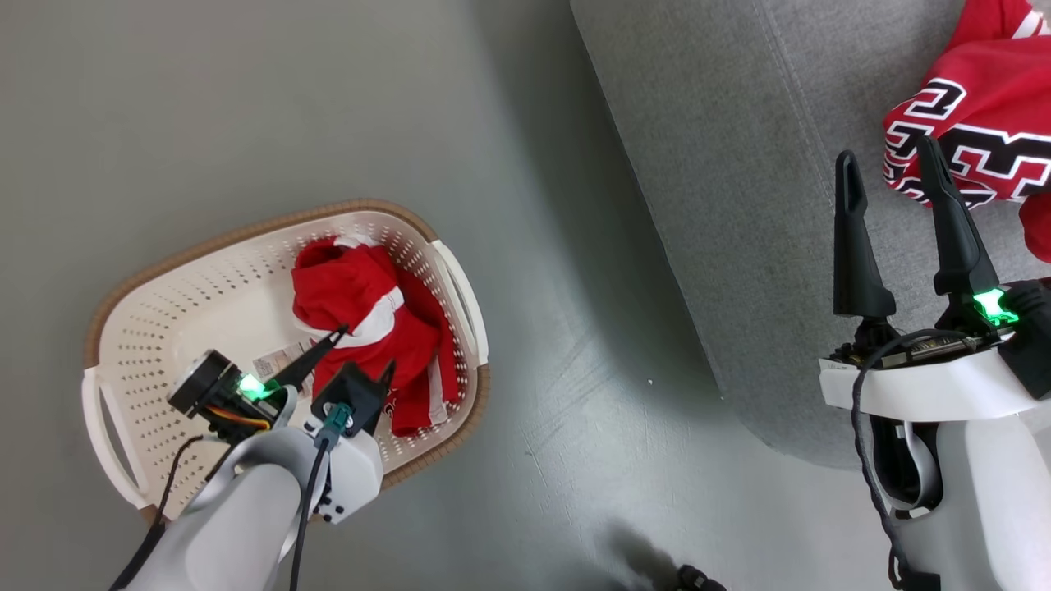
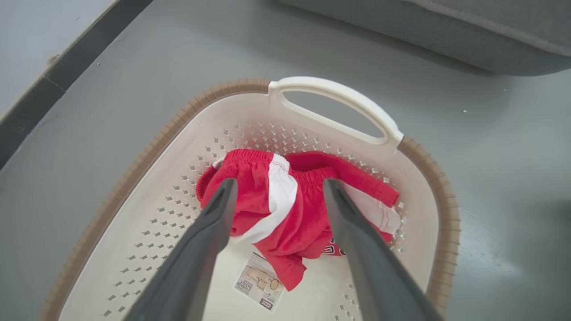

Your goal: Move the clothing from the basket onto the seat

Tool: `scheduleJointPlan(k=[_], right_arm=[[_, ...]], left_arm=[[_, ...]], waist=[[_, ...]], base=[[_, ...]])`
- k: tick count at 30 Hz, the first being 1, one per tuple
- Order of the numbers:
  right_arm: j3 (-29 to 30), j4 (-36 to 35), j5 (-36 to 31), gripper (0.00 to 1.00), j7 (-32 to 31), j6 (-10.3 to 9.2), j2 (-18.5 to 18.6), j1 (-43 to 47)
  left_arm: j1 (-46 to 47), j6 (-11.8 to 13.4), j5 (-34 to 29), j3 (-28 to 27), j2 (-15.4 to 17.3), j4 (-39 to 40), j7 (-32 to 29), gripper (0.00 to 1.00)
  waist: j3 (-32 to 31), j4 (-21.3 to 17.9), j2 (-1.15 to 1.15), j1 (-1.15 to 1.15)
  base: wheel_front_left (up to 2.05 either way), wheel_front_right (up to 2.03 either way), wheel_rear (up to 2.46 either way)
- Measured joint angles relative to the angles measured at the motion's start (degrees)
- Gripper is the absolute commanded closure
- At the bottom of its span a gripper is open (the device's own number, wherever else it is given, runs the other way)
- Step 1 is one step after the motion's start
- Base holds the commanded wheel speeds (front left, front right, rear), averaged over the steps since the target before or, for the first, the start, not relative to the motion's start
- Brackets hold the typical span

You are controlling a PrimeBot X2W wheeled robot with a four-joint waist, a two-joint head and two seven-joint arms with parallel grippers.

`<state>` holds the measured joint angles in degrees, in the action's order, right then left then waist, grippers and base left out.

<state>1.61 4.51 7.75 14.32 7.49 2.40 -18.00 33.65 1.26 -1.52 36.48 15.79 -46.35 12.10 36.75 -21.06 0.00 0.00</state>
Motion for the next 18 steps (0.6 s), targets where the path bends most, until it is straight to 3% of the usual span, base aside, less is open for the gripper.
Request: scheduleJointPlan(k=[18], right_arm=[[-0.7,-0.6,2.8,0.0,0.1,0.0,0.0,-3.1]], left_arm=[[6.2,2.3,-2.8,0.9,0.1,-6.0,-1.3,0.0]], waist=[[6.2,-2.4,0.0,0.0]], base=[[0.0,0.0,0.0]])
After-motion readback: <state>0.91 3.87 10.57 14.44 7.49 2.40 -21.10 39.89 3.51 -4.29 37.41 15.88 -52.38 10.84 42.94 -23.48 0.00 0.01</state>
